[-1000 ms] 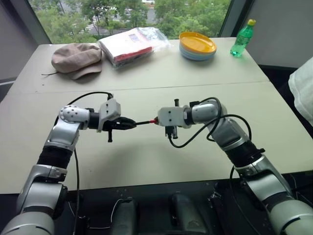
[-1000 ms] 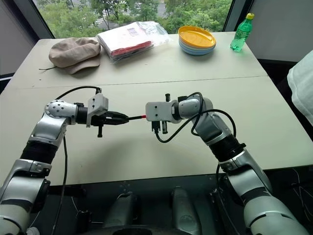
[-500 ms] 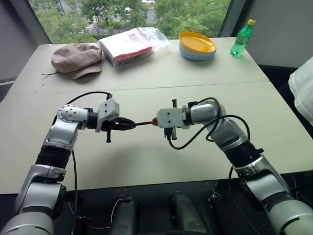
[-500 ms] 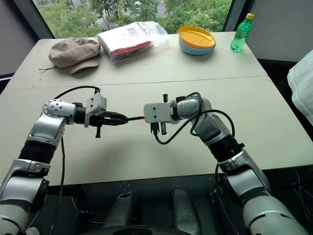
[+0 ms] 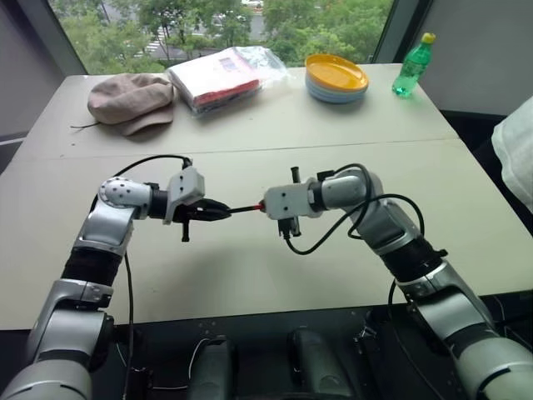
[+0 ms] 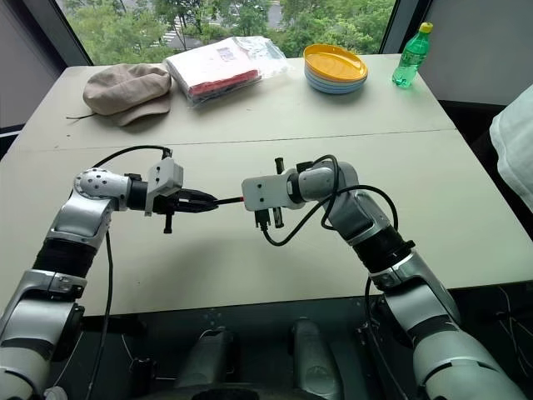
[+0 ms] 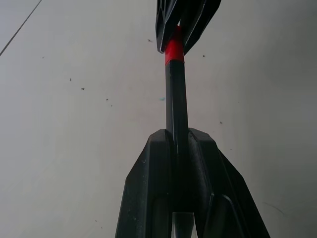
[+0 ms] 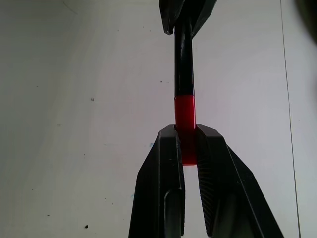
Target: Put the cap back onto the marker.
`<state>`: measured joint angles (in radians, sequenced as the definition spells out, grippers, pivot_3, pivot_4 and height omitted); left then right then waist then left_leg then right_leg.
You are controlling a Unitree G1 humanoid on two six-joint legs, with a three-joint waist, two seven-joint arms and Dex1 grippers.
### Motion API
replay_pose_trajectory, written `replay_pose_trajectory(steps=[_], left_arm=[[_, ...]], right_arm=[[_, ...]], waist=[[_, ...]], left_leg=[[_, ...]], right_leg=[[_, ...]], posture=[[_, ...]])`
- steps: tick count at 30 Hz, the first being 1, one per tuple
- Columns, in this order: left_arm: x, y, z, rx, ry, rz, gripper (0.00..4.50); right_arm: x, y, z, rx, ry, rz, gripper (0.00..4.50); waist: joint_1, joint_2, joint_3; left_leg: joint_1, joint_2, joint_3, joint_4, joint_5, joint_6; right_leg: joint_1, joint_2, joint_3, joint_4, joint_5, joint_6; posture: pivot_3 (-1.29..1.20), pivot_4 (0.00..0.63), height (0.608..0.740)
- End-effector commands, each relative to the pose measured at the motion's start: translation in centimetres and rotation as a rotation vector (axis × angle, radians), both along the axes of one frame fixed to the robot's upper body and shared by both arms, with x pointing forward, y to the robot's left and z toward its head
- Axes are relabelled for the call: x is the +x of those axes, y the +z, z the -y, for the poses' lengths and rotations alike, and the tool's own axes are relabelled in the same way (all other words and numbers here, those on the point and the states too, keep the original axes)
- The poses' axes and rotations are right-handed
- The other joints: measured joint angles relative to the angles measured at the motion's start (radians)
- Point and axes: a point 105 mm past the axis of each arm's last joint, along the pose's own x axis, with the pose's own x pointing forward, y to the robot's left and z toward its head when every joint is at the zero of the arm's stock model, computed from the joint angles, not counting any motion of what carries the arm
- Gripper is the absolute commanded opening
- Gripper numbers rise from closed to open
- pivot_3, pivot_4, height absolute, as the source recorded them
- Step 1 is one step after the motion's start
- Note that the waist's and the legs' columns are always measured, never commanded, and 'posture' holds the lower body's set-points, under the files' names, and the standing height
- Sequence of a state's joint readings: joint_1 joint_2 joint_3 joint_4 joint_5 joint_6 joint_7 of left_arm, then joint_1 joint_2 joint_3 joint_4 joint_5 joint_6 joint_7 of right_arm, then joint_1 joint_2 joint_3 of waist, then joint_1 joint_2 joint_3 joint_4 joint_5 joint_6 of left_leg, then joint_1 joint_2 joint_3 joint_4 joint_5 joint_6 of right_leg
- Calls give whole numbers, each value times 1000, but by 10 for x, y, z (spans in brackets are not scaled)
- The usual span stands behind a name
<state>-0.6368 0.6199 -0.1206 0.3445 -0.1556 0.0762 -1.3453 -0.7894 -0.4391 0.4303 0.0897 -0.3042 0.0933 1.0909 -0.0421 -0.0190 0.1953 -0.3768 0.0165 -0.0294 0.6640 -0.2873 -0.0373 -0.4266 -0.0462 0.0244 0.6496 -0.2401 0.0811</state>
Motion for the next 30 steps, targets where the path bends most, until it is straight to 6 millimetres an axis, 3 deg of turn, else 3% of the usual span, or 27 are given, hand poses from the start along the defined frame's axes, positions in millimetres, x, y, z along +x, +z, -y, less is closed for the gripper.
replay_pose_trajectory(steps=[1,2,5,11,16,22,27,30], left_arm=[[-3,8,9,-43,-4,41,0],[-4,8,7,-45,5,38,0],[-8,5,-2,-52,50,28,0],[-20,-1,-22,-57,154,7,0],[-23,5,-41,-132,363,4,0],[-27,24,-59,-371,703,-72,0],[-31,13,-95,-444,1099,-111,0],[-40,3,-105,-459,1253,-157,0]], right_arm=[[-10,23,-21,77,103,67,41],[-8,23,-18,77,91,64,41],[0,21,-6,67,52,62,1280],[9,24,11,72,-6,47,4474],[6,33,25,181,-59,-51,4474],[0,23,35,202,-104,-99,4474],[-10,24,31,268,-112,-153,4474],[-13,32,28,329,-112,-186,4474]], waist=[[0,0,0],[-1,0,0],[-3,0,0],[-1,0,0],[0,0,0],[2,0,0],[-3,0,0],[0,-1,0]], left_leg=[[0,0,0,0,0,0],[0,0,0,0,0,0],[0,0,0,0,0,0],[0,0,0,0,0,0],[0,0,0,0,0,0],[0,0,-1,0,0,0],[1,0,-1,0,0,0],[1,0,-1,0,0,0]], right_leg=[[0,0,0,0,0,0],[0,0,0,0,0,0],[0,0,0,0,0,0],[0,0,0,0,0,0],[0,-1,0,0,0,0],[0,-1,0,0,0,0],[0,-1,0,0,0,0],[0,-1,0,1,0,0]], posture=[[0,150,740],[0,150,740],[0,150,740],[0,150,740],[0,150,740],[0,150,740],[0,150,740],[0,150,740]])
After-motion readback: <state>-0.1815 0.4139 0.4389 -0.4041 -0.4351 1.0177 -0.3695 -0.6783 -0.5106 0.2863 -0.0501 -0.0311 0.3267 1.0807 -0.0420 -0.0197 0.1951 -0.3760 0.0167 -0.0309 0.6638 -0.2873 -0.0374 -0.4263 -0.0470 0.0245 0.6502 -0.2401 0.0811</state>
